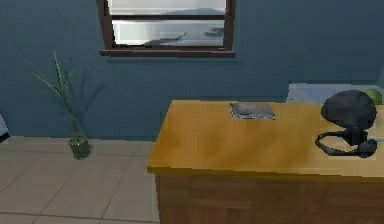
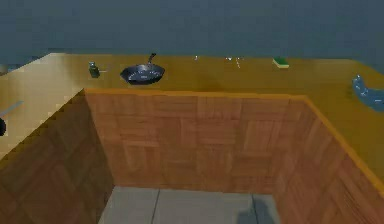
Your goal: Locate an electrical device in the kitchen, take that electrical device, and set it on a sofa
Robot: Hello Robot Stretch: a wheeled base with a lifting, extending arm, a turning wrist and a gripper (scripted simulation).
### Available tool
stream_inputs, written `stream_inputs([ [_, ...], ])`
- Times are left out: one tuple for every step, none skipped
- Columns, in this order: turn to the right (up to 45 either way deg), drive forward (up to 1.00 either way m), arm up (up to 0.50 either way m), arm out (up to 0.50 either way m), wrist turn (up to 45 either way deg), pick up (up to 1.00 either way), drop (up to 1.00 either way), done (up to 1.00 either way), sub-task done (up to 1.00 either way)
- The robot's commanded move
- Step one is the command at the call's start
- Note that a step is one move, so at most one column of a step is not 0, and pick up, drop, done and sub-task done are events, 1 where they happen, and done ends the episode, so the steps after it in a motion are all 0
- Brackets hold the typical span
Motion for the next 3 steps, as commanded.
stream_inputs([
  [-45.0,0.0,0.0,0.0,0.0,0.0,0.0,0.0,0.0],
  [45.0,0.0,0.0,0.0,0.0,0.0,0.0,0.0,0.0],
  [42.0,0.0,0.0,0.0,0.0,0.0,0.0,0.0,0.0],
])
